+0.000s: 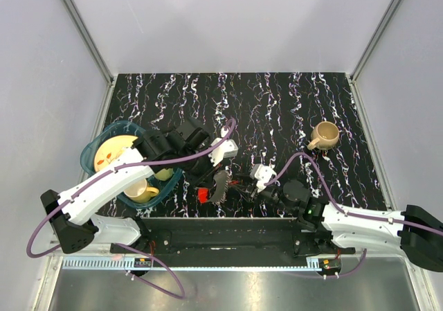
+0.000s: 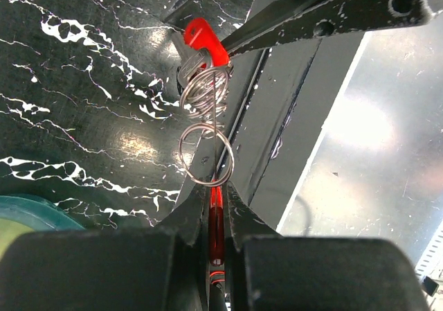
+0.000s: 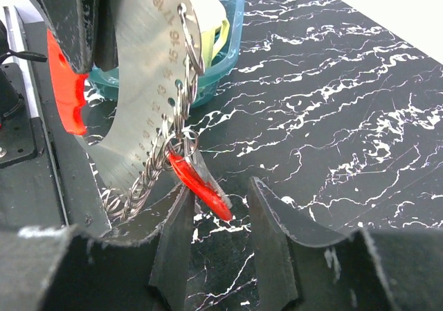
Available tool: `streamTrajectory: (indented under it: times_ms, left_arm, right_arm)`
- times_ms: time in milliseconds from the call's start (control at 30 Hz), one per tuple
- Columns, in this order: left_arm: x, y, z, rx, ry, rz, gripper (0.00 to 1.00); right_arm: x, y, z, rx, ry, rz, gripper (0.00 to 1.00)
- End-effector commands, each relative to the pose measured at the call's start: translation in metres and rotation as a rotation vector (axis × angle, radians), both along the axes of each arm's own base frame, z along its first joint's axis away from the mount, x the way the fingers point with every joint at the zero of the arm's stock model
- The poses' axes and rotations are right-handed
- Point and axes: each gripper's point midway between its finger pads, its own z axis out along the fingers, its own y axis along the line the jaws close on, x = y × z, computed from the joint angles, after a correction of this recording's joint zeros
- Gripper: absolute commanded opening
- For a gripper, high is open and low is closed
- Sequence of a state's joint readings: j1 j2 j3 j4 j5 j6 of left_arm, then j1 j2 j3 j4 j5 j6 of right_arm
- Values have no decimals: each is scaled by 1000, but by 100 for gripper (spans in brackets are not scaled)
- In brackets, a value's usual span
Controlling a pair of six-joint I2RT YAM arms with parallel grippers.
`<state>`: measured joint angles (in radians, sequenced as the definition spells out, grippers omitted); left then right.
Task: Remove the keys from the keyring
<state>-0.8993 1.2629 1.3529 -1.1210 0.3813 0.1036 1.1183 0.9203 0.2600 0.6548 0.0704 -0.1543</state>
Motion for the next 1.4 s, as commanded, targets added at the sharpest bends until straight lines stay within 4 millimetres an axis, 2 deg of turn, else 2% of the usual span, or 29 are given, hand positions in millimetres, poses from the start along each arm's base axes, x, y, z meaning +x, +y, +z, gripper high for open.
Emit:
streamTrajectory:
  times_ms: [0, 367, 600, 733, 767, 800, 900, 933, 1033, 1100, 1167, 1200, 1333, 1367]
  left_arm:
    - [5, -7, 6, -32, -28, 13, 0]
    - [3, -11, 14, -68, -22, 4, 0]
    - [0, -10, 13, -72, -14, -5, 0]
    - [-1, -10, 10, -73, -11, -8, 0]
    - [-2, -10, 10, -73, -11, -8, 0]
    - [-2, -9, 10, -73, -13, -8, 0]
    - [0, -6, 8, -64, -25, 0, 0]
    - [2, -4, 5, -51, -35, 9, 0]
    - [11, 3, -6, -22, -59, 59, 0]
    - [11, 6, -14, -40, -32, 77, 0]
    - [14, 0, -15, -83, -45, 90, 0]
    - [12, 0, -22, -84, -37, 93, 0]
    - [8, -13, -13, -204, -49, 62, 0]
    - [7, -14, -12, -219, -54, 58, 0]
  right_arm:
    - [1, 3, 36, 94, -65, -4, 43]
    - [-5, 19, 32, 95, -59, 64, 49]
    - [-4, 21, 38, 93, -88, 71, 53]
    - [-2, 26, 33, 70, -87, 74, 53]
    - [-2, 26, 32, 67, -85, 74, 50]
    - [-2, 26, 31, 68, -81, 76, 36]
    - [-2, 21, 23, 48, -63, 60, 17]
    - [1, 16, 27, 53, -65, 36, 10]
    - [4, 3, 29, 23, -54, -14, 4]
    - [5, -5, 31, -7, -55, -33, 5]
    - [7, -9, 34, -24, -59, -49, 5]
    - [7, -11, 32, -48, -58, -52, 5]
    - [3, -7, 33, -37, -40, -29, 9]
    - [3, -5, 34, -32, -35, -23, 1]
